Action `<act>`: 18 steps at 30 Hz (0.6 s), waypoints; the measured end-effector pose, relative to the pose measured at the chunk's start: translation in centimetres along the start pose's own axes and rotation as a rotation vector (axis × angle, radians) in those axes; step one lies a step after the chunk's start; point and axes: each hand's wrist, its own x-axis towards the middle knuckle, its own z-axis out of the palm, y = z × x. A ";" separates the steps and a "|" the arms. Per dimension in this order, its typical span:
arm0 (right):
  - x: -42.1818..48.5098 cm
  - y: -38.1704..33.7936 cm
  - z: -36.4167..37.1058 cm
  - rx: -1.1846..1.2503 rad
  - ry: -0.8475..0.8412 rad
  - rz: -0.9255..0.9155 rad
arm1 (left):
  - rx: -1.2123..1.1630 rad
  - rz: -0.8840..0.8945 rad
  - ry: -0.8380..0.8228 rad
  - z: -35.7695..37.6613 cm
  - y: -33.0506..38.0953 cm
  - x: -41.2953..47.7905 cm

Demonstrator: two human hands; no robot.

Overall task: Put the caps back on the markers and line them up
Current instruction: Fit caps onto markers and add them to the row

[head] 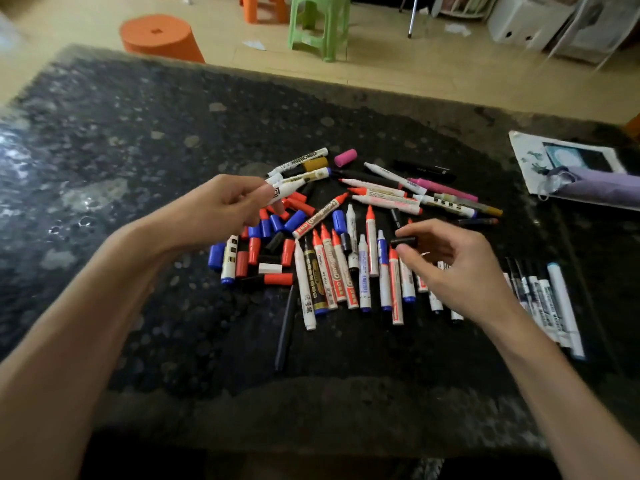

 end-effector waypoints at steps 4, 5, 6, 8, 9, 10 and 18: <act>0.4 -0.5 1.4 -0.243 -0.025 0.000 | 0.026 0.010 0.068 -0.4 -0.2 0.1; 0.6 -0.5 1.7 -0.300 -0.032 -0.012 | 0.031 0.009 0.071 -0.5 -0.3 0.1; 0.7 -0.5 2.0 -0.358 -0.040 -0.026 | 0.039 0.009 0.070 -0.7 -0.3 0.0; 1.0 -0.2 2.5 -0.482 -0.065 -0.057 | 0.134 -0.033 0.017 -0.9 -0.8 -0.5; 1.1 0.0 2.7 -0.536 -0.081 -0.063 | 0.213 -0.056 -0.018 -0.9 -1.1 -0.8; 1.2 0.1 2.8 -0.580 -0.091 -0.062 | 0.280 -0.087 -0.054 -0.9 -1.5 -1.1; 0.8 -1.8 5.5 -0.560 0.001 -0.068 | 0.229 -0.162 0.018 -1.8 -2.5 -2.4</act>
